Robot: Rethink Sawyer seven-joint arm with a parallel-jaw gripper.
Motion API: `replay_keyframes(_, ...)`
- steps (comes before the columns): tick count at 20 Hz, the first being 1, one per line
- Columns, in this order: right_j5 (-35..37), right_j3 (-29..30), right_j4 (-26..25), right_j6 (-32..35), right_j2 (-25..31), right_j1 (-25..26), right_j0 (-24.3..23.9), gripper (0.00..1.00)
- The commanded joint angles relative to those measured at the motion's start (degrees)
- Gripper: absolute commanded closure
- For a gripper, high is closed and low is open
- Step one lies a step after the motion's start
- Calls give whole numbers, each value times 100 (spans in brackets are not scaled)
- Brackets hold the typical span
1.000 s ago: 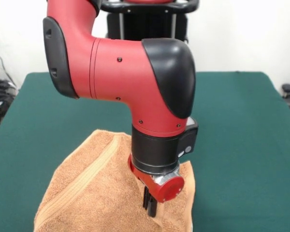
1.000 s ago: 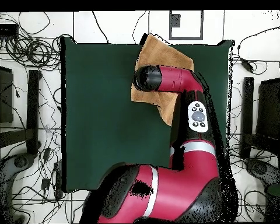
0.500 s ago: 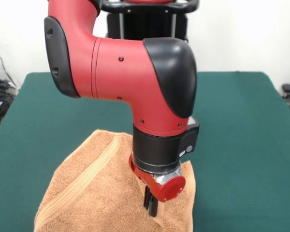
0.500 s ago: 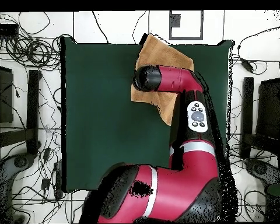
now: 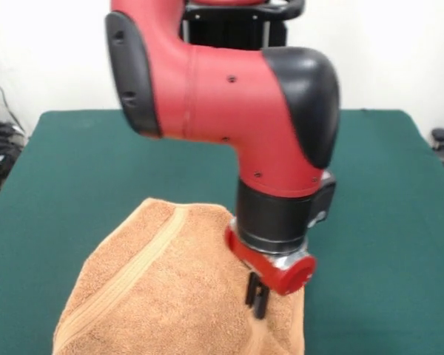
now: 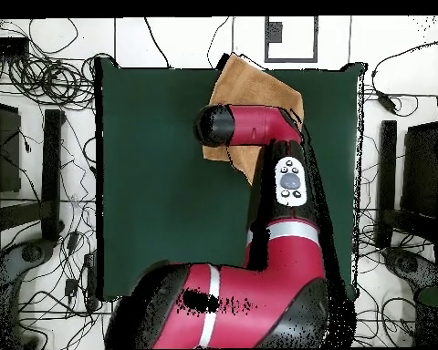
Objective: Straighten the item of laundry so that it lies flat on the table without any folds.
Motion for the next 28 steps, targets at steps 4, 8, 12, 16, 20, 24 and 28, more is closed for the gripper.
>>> replay_keyframes(4, -191, 1250, -226, -204, 249, 147, 493, 100)
replay_keyframes(8, -344, 1580, -140, -209, 365, 40, 432, 100)
replay_keyframes(12, -481, 1765, -110, -179, 412, -4, 403, 100)
replay_keyframes(16, -640, 1930, -128, -202, 429, -58, 369, 100)
replay_keyframes(20, -710, 1973, -204, 54, 133, -95, 586, 100)
replay_keyframes(24, -631, 2021, -186, 328, -178, -118, 783, 100)
replay_keyframes(28, -595, 2022, -184, 535, -496, -101, 978, 100)
